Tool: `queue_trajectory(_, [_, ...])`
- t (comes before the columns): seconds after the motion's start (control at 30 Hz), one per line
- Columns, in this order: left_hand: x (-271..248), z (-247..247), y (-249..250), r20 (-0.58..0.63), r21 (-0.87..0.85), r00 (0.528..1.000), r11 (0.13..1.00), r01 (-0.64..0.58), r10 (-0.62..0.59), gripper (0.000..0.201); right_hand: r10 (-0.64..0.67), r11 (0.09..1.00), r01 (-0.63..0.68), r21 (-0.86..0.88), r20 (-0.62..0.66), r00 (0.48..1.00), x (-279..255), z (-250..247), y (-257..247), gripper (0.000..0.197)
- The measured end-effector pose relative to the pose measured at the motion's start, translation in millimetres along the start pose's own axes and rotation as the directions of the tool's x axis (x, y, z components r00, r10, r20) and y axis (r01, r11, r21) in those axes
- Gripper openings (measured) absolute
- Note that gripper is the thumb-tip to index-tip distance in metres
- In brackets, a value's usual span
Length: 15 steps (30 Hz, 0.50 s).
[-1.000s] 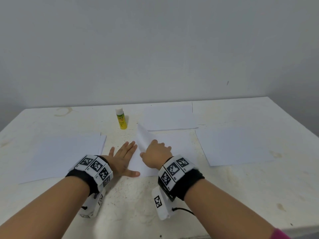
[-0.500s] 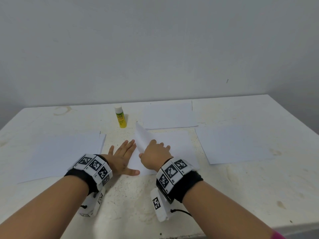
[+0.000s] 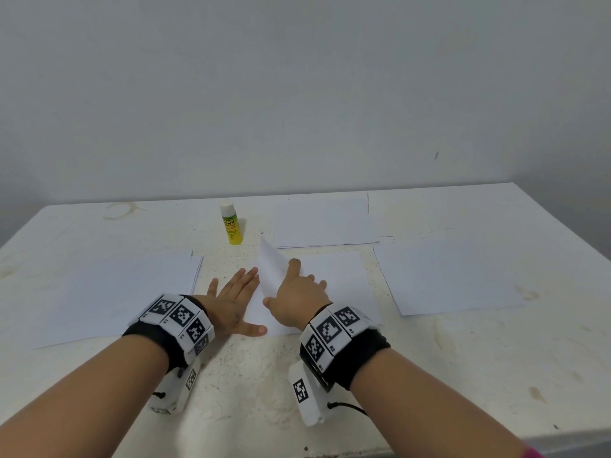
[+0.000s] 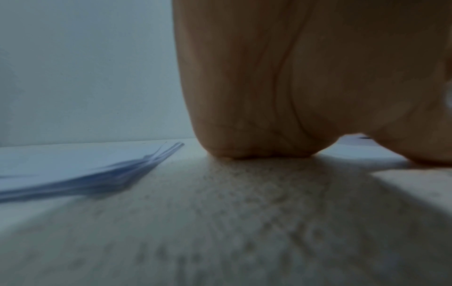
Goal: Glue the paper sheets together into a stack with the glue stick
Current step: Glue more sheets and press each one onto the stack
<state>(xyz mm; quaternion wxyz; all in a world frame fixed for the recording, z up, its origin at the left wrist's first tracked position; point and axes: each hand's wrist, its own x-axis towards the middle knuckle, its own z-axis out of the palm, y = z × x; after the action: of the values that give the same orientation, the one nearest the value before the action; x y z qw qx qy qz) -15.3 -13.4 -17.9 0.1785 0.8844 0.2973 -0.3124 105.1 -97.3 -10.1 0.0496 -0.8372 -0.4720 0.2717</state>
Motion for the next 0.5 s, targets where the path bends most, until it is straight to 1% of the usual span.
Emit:
queue_trajectory(0.1, [1, 0, -2, -0.015, 0.012, 1.0, 1.0, -0.003, 0.003, 0.165, -0.041, 0.999, 0.041, 0.005, 0.002, 0.999, 0, -2, 1, 0.072])
queue_trajectory(0.2, [-1, -1, -6, -0.021, 0.01, 0.999, 0.999, -0.033, 0.033, 0.162, -0.036, 0.997, 0.039, -0.069, 0.04, 0.999, 2, -6, 1, 0.06])
queue_trajectory(0.33, [-6, -4, -13, -0.011, 0.008, 0.996, 0.996, -0.091, 0.091, 0.16, -0.043, 0.992, 0.049, -0.115, 0.056, 0.998, 4, -6, 1, 0.059])
queue_trajectory(0.43, [-6, -4, -13, -0.019, -0.042, 0.994, 0.993, -0.112, 0.111, 0.161, -0.048, 0.992, 0.054, -0.117, 0.057, 0.997, 6, -5, 2, 0.06])
queue_trajectory(0.5, [-7, -6, -14, -0.049, -0.098, 0.995, 0.991, -0.094, 0.089, 0.168, -0.049, 0.993, 0.055, -0.107, 0.059, 0.997, 7, -6, 3, 0.061])
